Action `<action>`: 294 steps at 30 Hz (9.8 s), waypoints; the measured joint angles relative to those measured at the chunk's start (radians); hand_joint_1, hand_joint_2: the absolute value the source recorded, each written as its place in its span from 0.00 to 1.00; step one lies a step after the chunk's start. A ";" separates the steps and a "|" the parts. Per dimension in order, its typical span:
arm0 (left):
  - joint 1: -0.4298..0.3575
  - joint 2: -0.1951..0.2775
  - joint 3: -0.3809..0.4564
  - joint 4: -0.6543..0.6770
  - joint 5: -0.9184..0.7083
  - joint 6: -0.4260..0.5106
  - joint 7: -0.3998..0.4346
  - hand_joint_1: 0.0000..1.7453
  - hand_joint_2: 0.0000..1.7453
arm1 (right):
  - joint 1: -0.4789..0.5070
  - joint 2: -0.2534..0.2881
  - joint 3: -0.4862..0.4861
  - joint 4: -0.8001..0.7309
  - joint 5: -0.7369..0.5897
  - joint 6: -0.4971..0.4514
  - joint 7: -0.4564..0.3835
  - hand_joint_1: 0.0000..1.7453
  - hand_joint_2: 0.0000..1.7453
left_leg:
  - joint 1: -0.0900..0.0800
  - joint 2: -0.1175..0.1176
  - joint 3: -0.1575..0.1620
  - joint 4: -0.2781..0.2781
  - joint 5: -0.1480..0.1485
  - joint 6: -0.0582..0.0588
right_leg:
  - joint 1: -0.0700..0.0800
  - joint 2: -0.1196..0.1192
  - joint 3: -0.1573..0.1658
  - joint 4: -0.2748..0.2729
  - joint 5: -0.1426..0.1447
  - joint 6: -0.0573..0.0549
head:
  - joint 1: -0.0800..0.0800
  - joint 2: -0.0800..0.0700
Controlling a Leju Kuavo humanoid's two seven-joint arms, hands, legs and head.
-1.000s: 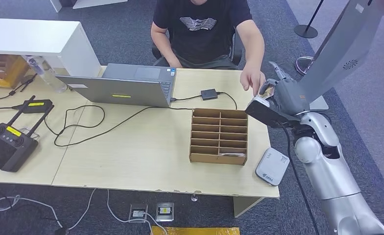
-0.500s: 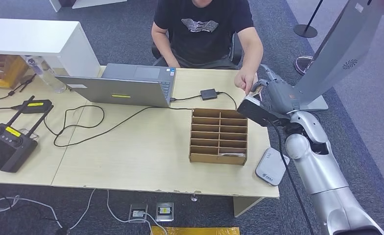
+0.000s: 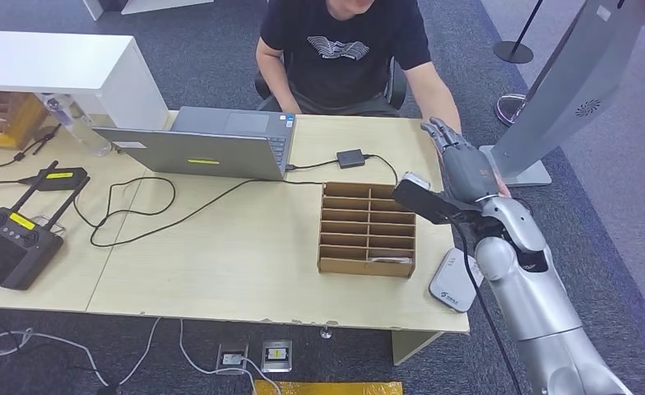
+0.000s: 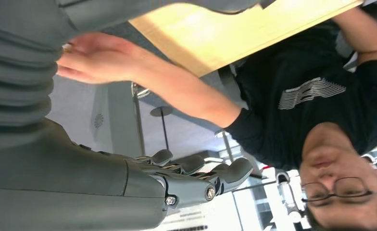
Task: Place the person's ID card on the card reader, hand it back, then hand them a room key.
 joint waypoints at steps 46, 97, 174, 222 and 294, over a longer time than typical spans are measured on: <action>0.002 -0.055 0.010 -0.005 0.017 0.052 0.054 0.00 0.00 | 0.446 -0.270 0.090 -0.671 0.088 0.068 0.317 0.00 1.00 | 0.000 0.003 0.002 0.000 -0.002 0.000 | 0.000 0.002 0.001 -0.001 0.000 0.000 | 0.000 0.000; 0.001 -0.051 0.034 -0.005 -0.025 0.018 0.054 0.00 0.00 | 0.417 -0.061 0.134 -0.301 0.268 -0.155 0.181 0.00 1.00 | 0.001 0.003 0.001 0.000 -0.002 0.000 | 0.001 0.002 0.001 -0.001 0.000 0.000 | 0.000 0.000; 0.004 -0.004 0.032 -0.004 -0.047 -0.012 0.054 0.00 0.00 | 0.341 0.037 0.207 0.074 0.189 -0.399 0.110 0.00 1.00 | 0.001 0.003 0.001 0.000 -0.001 0.000 | 0.001 0.002 0.001 0.000 0.000 0.000 | 0.000 0.000; 0.005 -0.009 0.032 -0.004 -0.027 0.010 0.061 0.00 0.00 | 0.295 0.081 0.227 0.115 0.286 -0.388 0.133 0.76 1.00 | 0.001 0.003 0.001 0.000 -0.001 -0.001 | 0.001 0.002 0.001 0.000 0.000 0.000 | 0.000 0.000; 0.004 -0.019 0.032 -0.004 -0.007 0.023 0.069 0.00 0.00 | 0.280 0.076 0.167 -0.069 0.284 -0.196 0.135 0.00 1.00 | 0.001 0.004 0.002 0.000 -0.001 -0.001 | 0.001 0.004 0.001 0.000 0.000 0.000 | 0.000 0.000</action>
